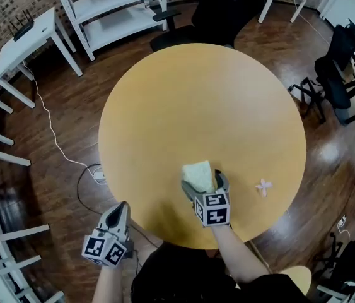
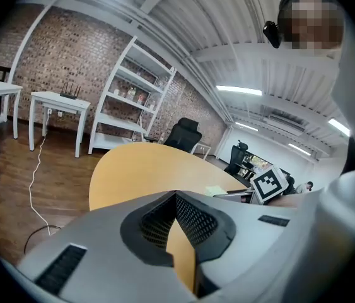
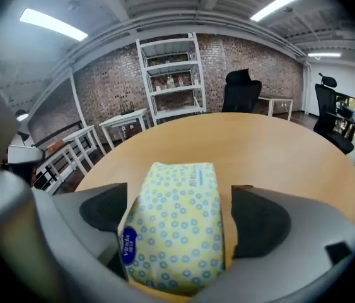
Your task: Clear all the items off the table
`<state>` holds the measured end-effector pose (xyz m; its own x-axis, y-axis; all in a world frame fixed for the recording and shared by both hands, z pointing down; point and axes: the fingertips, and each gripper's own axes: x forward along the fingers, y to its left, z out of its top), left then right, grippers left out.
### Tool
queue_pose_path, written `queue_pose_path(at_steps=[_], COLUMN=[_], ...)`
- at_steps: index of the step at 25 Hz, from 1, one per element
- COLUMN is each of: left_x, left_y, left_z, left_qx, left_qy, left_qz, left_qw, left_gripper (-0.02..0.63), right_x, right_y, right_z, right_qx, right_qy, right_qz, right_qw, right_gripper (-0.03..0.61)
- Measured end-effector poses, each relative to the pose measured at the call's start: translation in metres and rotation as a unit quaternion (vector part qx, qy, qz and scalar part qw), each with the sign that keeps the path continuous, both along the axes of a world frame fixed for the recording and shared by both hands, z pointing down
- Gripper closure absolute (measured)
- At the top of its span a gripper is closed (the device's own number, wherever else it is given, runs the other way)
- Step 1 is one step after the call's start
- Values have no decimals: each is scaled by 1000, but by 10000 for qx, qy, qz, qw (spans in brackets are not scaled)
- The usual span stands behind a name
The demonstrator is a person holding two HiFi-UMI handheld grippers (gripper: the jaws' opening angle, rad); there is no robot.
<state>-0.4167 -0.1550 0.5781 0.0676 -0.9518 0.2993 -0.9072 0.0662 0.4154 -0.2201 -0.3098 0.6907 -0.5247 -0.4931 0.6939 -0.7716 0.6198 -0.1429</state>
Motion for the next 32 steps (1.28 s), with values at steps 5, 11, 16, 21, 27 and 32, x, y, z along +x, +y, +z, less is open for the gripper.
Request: queue_pose_path(at_steps=[5,11,16,21,27,32], left_x=[18,21,14,-5,-24,-18], left_y=[-13,-18,-12,1,21,20], left_z=[14,14,8,-6,-26,-47], left_qx=[-76,-56,44,243,527,854], left_qy=[196,303,308,179,60,-83], left_qz=[164,222,110,-46,-230,96], left_qw=[9996,9993,9995,9995,9983,9963], left_gripper=[623,623,623,623,623,623], right_x=[-9,-9,-8,-9,-19,-8], right_y=[5,7,4,10,14,18], right_z=[29,33,37,27,-33,-79], right_qx=[-636,-716,-742,-829,-312,208], right_qy=[-23,56,178,156,-402,-704], right_qz=[-66,-42,-72,-17,50,330], right_qw=[9980,9974,9971,9964,9987,9968], right_gripper=[63,64,79,100,99,99])
